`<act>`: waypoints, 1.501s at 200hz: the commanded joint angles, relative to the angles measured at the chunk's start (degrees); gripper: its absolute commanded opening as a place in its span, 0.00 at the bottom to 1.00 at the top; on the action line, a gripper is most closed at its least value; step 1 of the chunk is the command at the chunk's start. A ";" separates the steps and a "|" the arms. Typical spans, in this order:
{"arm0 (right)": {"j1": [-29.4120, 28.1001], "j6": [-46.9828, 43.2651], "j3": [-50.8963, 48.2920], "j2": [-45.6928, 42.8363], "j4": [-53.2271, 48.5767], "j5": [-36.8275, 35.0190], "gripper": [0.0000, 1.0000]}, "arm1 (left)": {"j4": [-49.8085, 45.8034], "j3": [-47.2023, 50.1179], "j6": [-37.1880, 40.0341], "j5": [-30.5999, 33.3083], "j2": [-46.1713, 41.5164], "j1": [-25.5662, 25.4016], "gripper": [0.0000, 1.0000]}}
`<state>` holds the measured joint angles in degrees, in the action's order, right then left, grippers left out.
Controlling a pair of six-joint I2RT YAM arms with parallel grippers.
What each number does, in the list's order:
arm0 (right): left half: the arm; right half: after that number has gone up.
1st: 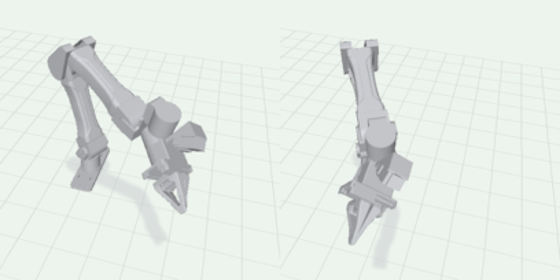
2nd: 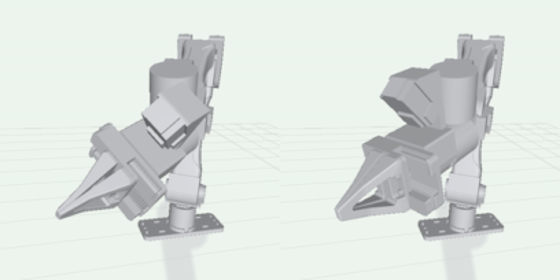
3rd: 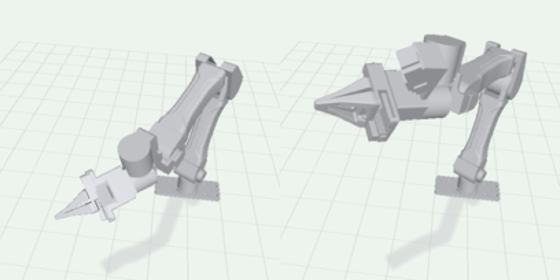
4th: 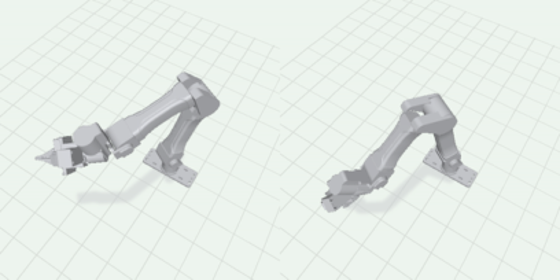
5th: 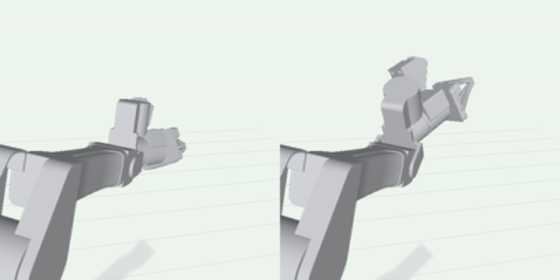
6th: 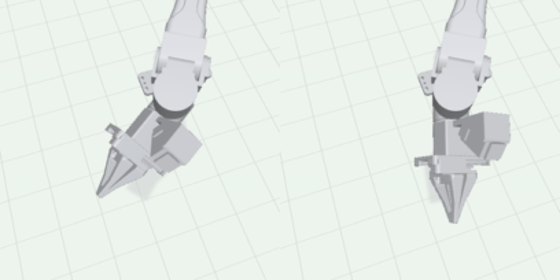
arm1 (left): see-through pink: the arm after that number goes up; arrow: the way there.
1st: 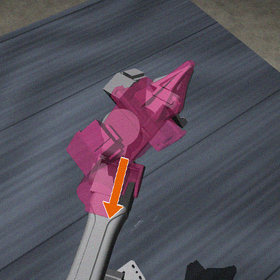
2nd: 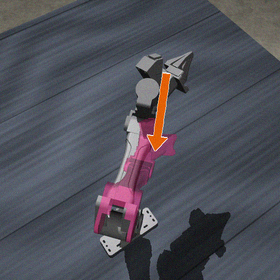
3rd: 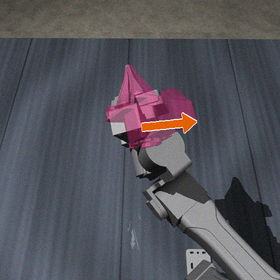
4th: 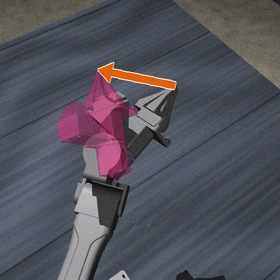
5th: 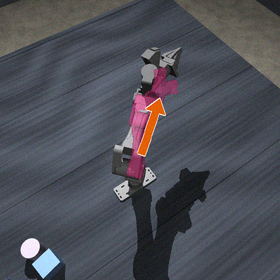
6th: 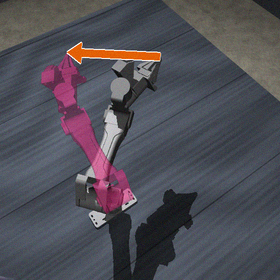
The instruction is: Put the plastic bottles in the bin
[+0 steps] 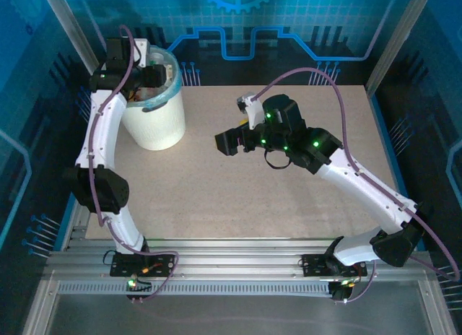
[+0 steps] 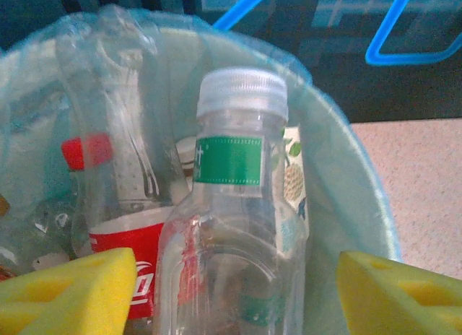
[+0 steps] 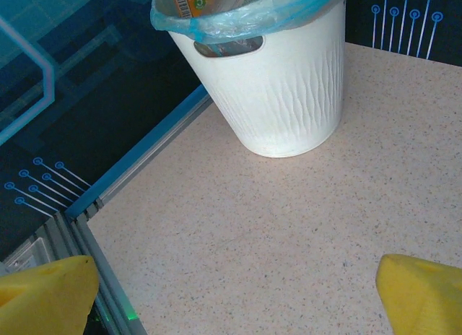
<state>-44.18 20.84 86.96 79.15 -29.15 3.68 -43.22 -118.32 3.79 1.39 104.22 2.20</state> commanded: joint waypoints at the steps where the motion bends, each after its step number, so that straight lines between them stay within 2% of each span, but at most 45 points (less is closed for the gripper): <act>1: -0.07 0.85 1.33 0.87 -0.56 1.15 1.00 | 1.89 -3.22 -2.44 1.53 -2.69 0.22 0.68; 32: -0.20 1.02 1.21 1.17 -0.65 1.24 1.00 | -2.93 -5.99 -4.33 0.16 1.51 0.20 0.53; 78: -0.26 0.63 1.64 2.11 -2.23 1.17 1.00 | -3.53 2.07 -4.98 -0.98 2.24 0.21 0.38; 105: -0.24 0.94 1.53 2.57 -2.12 1.50 1.00 | -3.05 7.17 -4.03 -1.61 1.37 0.18 0.36; 136: -0.31 1.12 2.42 3.48 -2.53 2.34 0.99 | -3.84 7.72 -3.35 -0.45 1.66 0.40 0.36; 204: -0.64 1.27 2.47 3.88 -3.33 2.29 0.99 | -5.91 8.54 -4.35 -2.32 5.71 2.78 0.36; 229: -0.63 1.32 2.85 4.08 -3.64 2.38 0.99 | -3.71 10.48 -5.65 -4.17 4.48 2.77 0.37; 247: -0.71 1.17 3.64 4.30 -3.92 2.39 0.99 | -3.18 8.51 -6.63 -5.03 3.22 2.73 0.39; 300: -1.03 1.06 4.54 4.17 -3.94 1.73 0.99 | 0.23 -0.03 -9.23 -6.02 -4.62 2.73 0.64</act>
<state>-44.47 21.28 89.60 83.29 -32.53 5.15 -41.32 -115.13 -3.90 -3.92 104.73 4.40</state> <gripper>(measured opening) 0.987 0.599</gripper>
